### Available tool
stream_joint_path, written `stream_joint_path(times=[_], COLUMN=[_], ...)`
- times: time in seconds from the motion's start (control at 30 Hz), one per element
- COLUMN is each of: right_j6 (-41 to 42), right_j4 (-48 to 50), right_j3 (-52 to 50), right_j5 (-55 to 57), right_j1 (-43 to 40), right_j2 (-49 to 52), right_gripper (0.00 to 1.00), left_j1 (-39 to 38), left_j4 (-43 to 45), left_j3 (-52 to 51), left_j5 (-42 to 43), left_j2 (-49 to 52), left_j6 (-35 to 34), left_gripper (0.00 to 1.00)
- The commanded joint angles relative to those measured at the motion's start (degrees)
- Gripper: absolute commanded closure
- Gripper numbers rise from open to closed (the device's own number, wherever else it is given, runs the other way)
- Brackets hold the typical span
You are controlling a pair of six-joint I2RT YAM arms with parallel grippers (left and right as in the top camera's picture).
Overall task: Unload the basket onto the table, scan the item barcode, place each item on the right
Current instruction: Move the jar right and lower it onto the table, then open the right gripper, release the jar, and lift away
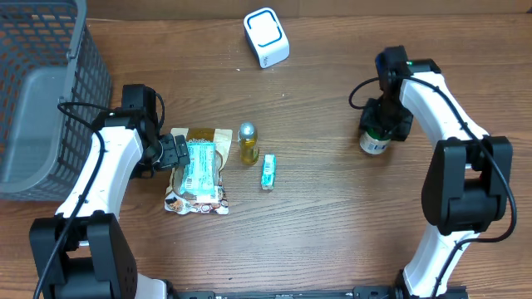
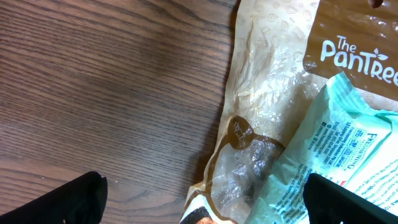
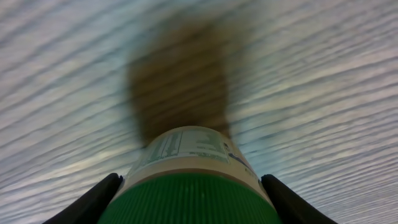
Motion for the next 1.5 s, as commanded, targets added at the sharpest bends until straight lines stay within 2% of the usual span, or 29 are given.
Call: stream_joint_path(times=[0.0, 0.1, 0.17, 0.37, 0.6, 0.87, 0.97, 1.1, 1.47], right_j6=[0.5, 0.5, 0.5, 0.5, -0.2, -0.4, -0.9, -5.7, -5.2], right_j4=[0.3, 0.3, 0.5, 1.0, 0.9, -4.1, -5.9, -6.3, -6.6], right_j3=[-1.0, -1.6, -2.0, -3.1, -1.9, 9.8, 12.9, 13.2, 13.1], right_j5=[0.4, 0.4, 0.4, 0.4, 1.0, 2.0, -1.4, -9.0, -16.9], right_j1=[-1.1, -1.5, -1.5, -1.5, -1.5, -1.4, -0.1, 2.6, 12.6], right_j2=[-1.2, -1.2, -1.2, -1.2, -1.3, -2.0, -2.1, -2.1, -2.1], right_gripper=[0.76, 0.61, 0.45, 0.19, 0.17, 0.16, 0.20, 0.24, 0.26], left_j1=[0.1, 0.1, 0.1, 0.1, 0.1, 0.1, 0.1, 0.1, 0.1], left_j4=[-0.1, -0.1, -0.1, -0.1, -0.1, -0.1, -0.1, -0.1, -0.1], left_j3=[0.9, 0.9, 0.9, 0.9, 0.9, 0.9, 0.9, 0.9, 0.9], left_j5=[0.5, 0.5, 0.5, 0.5, 0.5, 0.5, 0.4, 0.5, 0.5], left_j2=[0.2, 0.2, 0.2, 0.2, 0.2, 0.2, 0.2, 0.2, 0.2], left_j6=[0.7, 0.7, 0.7, 0.7, 0.7, 0.7, 0.7, 0.7, 0.7], left_gripper=[0.00, 0.01, 0.00, 0.01, 0.01, 0.00, 0.00, 0.00, 0.01])
